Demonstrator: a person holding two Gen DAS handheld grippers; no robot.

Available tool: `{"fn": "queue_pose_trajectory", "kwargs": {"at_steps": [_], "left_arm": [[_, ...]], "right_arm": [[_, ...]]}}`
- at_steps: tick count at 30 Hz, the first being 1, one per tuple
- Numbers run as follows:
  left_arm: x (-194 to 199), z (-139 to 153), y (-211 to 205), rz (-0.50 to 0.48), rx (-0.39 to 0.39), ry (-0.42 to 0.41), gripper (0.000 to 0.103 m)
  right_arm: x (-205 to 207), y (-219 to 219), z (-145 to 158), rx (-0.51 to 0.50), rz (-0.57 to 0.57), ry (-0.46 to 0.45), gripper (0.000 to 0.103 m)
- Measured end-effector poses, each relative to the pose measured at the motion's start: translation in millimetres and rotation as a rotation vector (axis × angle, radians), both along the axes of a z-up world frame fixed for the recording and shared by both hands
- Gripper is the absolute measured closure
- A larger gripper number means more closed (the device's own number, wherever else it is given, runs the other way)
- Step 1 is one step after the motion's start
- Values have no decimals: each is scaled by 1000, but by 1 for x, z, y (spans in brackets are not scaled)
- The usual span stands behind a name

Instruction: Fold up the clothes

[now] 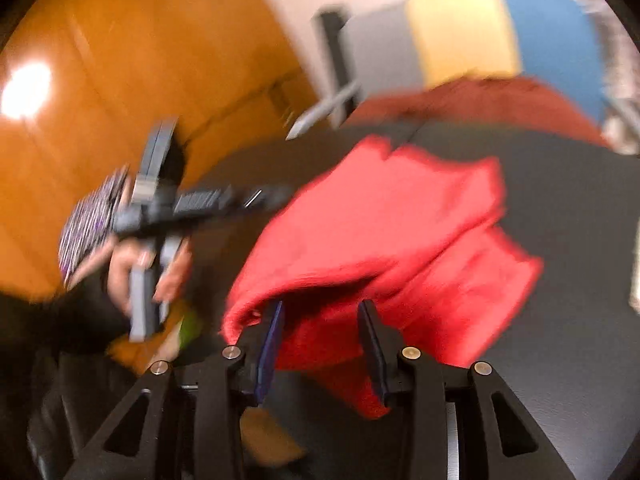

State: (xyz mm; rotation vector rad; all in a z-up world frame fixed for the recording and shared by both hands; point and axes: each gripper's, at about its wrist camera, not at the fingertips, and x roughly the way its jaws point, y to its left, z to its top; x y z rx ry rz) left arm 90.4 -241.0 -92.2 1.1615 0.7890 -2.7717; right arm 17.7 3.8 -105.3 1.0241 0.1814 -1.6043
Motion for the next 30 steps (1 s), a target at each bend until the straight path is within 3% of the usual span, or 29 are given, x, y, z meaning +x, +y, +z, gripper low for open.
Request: {"fn": "queue_pose_trajectory", "kwargs": {"at_steps": [2, 4, 6, 9, 13, 15, 22, 23, 25, 27, 30], "left_arm": [[-6, -10, 23, -67, -62, -23, 84], [-10, -20, 38, -107, -92, -31, 83], [-7, -19, 38, -110, -104, -19, 83], [-4, -17, 31, -114, -84, -7, 83], [-4, -17, 26, -109, -19, 14, 82], [-5, -17, 28, -106, -5, 19, 82], [8, -10, 27, -96, 7, 52, 82], [11, -10, 26, -94, 5, 57, 82], [16, -8, 26, -87, -2, 68, 82], [21, -7, 25, -83, -1, 82, 82], [30, -5, 24, -85, 14, 101, 82]], "right_arm": [[6, -5, -23, 91, 41, -38, 64], [0, 8, -39, 90, -6, -82, 64], [-7, 24, -41, 32, -68, -135, 64], [-17, 48, -34, -62, -154, -212, 43], [-39, 70, -25, -270, -261, -339, 38], [-47, 65, -24, -325, -294, -379, 36], [-70, 11, -33, -219, -379, -355, 37], [-73, 3, -31, -203, -390, -331, 41], [-78, -14, -25, -160, -407, -261, 82], [-81, -20, -16, -120, -405, -178, 88], [-75, -12, 15, -170, -387, -53, 91]]}}
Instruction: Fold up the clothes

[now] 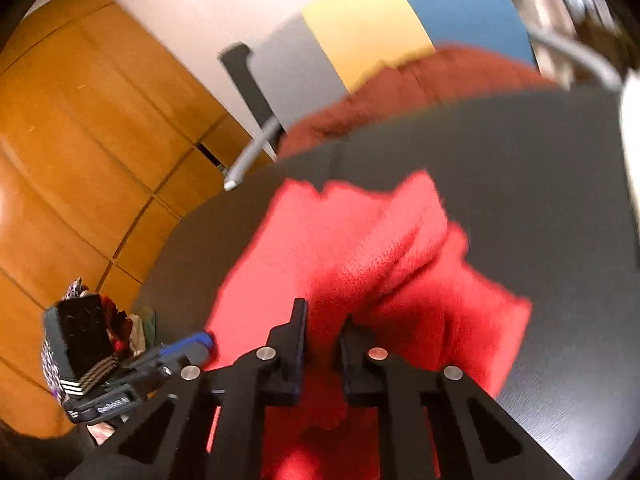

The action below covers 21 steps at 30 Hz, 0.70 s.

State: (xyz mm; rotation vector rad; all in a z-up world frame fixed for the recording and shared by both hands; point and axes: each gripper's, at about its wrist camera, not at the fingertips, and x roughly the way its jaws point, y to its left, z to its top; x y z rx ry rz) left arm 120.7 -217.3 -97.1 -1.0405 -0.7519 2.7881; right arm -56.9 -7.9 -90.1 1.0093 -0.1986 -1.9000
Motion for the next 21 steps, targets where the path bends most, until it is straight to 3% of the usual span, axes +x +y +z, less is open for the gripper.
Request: {"fn": "queue_pose_trajectory", "kwargs": {"at_steps": [2, 4, 8, 10, 11, 13, 15, 19, 21], "left_arm": [[3, -1, 3, -37, 6, 8, 82], [2, -3, 10, -87, -14, -3, 83], [-9, -21, 41, -248, -100, -96, 84], [-12, -35, 60, -307, -224, -144, 84], [-10, -35, 64, -308, -256, -126, 84], [-12, -33, 65, -309, -259, -142, 84], [-15, -29, 58, -295, -210, -153, 84], [-12, -14, 51, -260, -161, -118, 84], [-11, -7, 49, -239, -164, -94, 84]], "right_arm": [[2, 11, 14, -9, -4, 89, 91], [-3, 23, 8, 20, -18, 103, 91], [-28, 36, -45, 82, -79, -5, 91], [-34, 49, -68, 28, -105, -56, 90], [-34, 55, -75, -18, -116, -62, 89], [-34, 59, -82, -70, -128, -71, 88], [-36, 58, -82, -88, -131, -93, 87], [-30, 50, -56, -40, -127, -48, 74], [-19, 52, -37, -15, -114, 15, 74]]}}
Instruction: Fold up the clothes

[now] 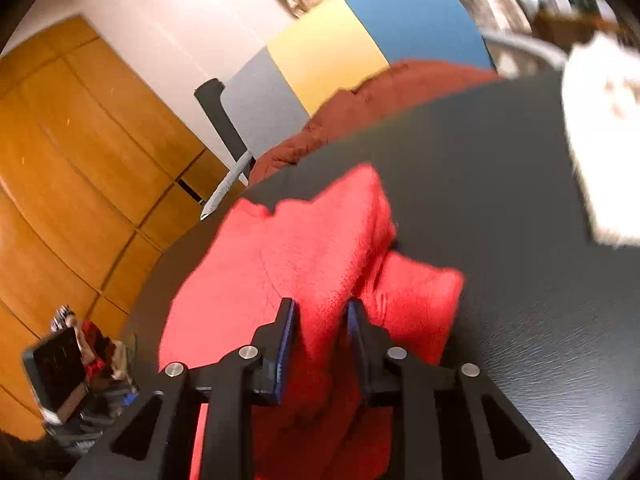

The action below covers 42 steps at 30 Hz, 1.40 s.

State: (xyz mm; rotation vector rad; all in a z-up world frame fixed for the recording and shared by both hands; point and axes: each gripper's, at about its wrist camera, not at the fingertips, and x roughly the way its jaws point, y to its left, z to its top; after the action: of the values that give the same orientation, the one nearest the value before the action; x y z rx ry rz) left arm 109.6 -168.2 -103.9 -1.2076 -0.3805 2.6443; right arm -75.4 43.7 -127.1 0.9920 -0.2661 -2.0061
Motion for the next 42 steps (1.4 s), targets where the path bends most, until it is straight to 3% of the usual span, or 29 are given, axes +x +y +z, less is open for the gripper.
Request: {"fn": "queue_pose_trajectory", "kwargs": {"at_steps": [4, 7, 10, 13, 16, 19, 23, 25, 28, 30, 36, 38, 40, 42], "left_arm": [[-4, 5, -1, 18, -9, 30, 84], [-8, 1, 1, 9, -8, 26, 84], [-7, -15, 5, -19, -19, -23, 83], [-3, -32, 7, -27, -14, -47, 83], [1, -29, 4, -22, 22, -46, 83], [4, -13, -1, -7, 24, -2, 83], [-5, 22, -25, 110, 46, 87, 79], [-18, 37, -37, 180, 64, 124, 79], [-44, 53, -49, 267, 67, 148, 79], [-58, 58, -52, 306, 47, 155, 79], [-111, 48, -37, 402, -25, 108, 75], [-124, 34, -33, 403, -42, 74, 73], [-141, 12, -29, 406, -60, 10, 72], [-152, -16, -26, 409, -108, -53, 71]], "right_arm": [[35, -6, 37, 58, 91, 142, 74], [68, -19, 43, 159, 204, 217, 74], [99, -25, 20, 318, 279, 241, 77], [109, -14, -20, 482, 246, 237, 83], [106, 4, -28, 400, 174, 175, 83], [106, -2, -20, 435, 181, 163, 83], [93, -2, 14, 408, 124, 123, 83], [85, -5, 38, 345, 70, 126, 82], [70, -25, 68, 264, -11, 151, 75], [60, -39, 72, 249, -61, 154, 66], [16, -80, 35, 266, -206, 94, 64], [0, -82, 8, 301, -250, 59, 64], [-7, -77, -13, 311, -273, 79, 64], [-11, -68, -22, 261, -283, 83, 64]]}}
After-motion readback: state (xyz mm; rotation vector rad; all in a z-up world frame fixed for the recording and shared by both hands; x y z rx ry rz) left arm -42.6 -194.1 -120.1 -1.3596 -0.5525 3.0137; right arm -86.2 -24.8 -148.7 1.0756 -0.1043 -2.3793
